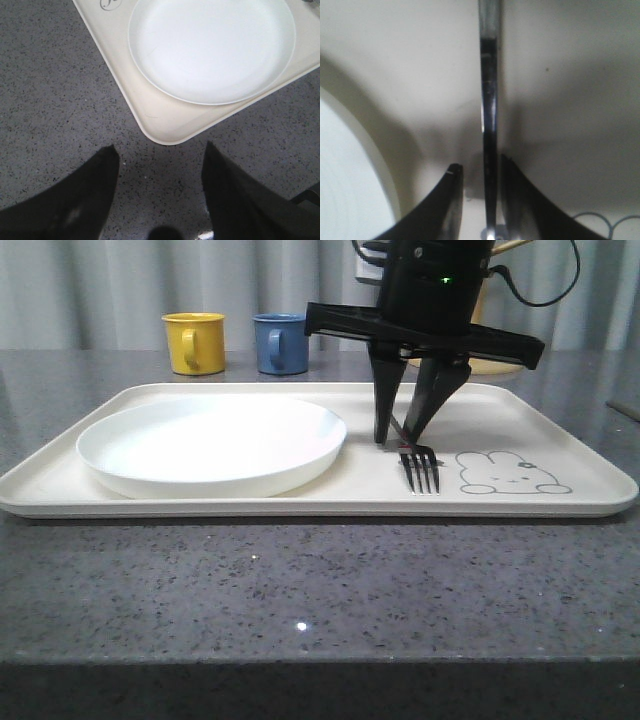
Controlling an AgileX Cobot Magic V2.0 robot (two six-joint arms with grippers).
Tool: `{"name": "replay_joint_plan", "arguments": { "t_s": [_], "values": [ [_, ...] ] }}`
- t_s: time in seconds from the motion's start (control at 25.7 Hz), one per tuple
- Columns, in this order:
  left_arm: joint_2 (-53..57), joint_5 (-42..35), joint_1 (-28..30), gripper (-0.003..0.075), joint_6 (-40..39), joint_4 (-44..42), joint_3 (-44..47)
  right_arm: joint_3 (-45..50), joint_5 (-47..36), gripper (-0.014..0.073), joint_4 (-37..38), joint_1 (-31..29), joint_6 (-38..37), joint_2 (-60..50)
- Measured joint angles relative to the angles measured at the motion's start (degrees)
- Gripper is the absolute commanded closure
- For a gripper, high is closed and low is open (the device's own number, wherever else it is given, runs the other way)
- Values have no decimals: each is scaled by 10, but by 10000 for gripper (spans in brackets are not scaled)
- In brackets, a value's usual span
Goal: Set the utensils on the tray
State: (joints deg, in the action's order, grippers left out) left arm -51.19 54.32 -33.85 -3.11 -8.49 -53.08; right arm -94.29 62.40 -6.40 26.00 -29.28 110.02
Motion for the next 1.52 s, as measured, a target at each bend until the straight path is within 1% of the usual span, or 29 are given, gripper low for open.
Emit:
{"name": "replay_joint_plan", "arguments": {
  "t_s": [0.12,0.23,0.35,0.47,0.54,0.66,0.74,0.93,1.21,1.52],
  "values": [
    [0,0,0,351,0,0,0,0,-5,319,23,1,16,-20],
    [0,0,0,351,0,0,0,0,20,319,71,2,49,-65],
    [0,0,0,351,0,0,0,12,46,319,118,-19,66,-111],
    [0,0,0,351,0,0,0,45,61,319,131,-73,99,-151],
    [0,0,0,351,0,0,0,65,73,319,130,-120,128,-169],
    [0,-1,0,351,0,0,0,88,81,319,118,-183,181,-173],
    [0,-1,0,351,0,0,0,102,83,319,108,-214,211,-171],
    [0,-1,0,351,0,0,0,108,84,319,98,-259,234,-149],
    [0,-1,0,351,0,0,0,110,82,319,92,-270,253,-96],
    [0,-1,0,351,0,0,0,110,66,319,86,-270,254,-70]
  ]
}}
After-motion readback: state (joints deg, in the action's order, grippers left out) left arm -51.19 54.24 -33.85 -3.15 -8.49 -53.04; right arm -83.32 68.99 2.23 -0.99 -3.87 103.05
